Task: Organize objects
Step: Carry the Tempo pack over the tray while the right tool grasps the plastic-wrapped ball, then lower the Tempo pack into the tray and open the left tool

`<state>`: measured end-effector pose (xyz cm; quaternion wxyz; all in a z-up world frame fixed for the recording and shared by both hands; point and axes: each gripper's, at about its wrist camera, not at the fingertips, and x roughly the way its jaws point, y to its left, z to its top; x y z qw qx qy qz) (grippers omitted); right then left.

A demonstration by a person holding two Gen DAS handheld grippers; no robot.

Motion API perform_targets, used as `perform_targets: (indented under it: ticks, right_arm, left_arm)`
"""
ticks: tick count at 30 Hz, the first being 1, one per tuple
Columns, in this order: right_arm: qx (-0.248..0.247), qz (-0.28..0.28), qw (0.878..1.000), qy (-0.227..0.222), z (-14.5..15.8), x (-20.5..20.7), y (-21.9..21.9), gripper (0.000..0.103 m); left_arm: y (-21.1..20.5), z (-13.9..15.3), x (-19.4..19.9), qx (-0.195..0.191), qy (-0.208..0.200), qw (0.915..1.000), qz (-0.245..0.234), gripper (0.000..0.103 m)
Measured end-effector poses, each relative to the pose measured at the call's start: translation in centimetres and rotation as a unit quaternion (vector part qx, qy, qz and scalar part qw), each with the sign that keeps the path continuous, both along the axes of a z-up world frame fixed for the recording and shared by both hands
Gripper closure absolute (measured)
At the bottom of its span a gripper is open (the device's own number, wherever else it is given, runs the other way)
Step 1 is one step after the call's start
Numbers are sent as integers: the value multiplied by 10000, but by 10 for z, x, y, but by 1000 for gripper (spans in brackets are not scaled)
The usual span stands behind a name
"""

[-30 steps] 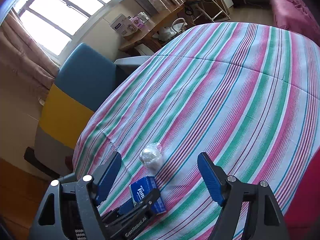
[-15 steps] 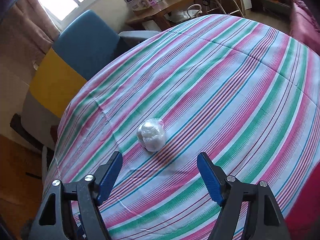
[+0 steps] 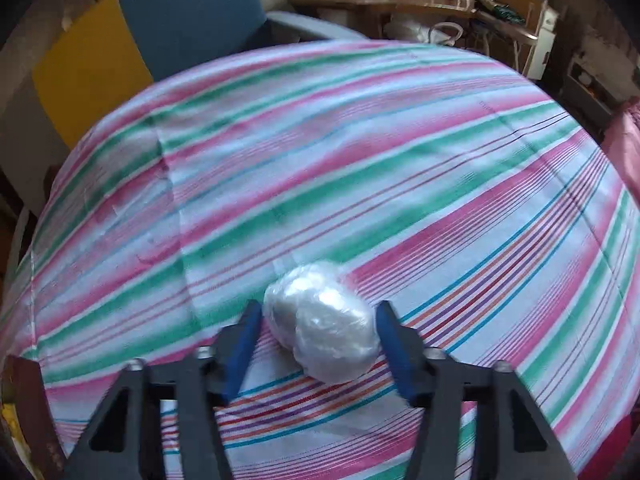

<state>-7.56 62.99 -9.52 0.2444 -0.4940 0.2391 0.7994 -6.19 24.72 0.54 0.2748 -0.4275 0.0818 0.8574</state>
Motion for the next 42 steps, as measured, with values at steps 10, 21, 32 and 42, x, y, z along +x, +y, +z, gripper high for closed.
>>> perform_targets:
  ticks: [10,21,32,42]
  right_arm:
    - [182,519,9976,415,17,8,-17,68]
    - [227,1884,9791,730,21,-16,-89,68]
    - [362,2262,9727,379,7,-22,-109,68]
    - [533,2386,9696,113,-3,-25,-114,68]
  left_arm:
    - [-66,17,5,-188,581,9950,793,50]
    - [-111,18,12,-185,634,9897,1268,50]
    - [-130,13,16,-229,591,9874,1452,50]
    - [-128,6,11,-179,448,9886,1425,50]
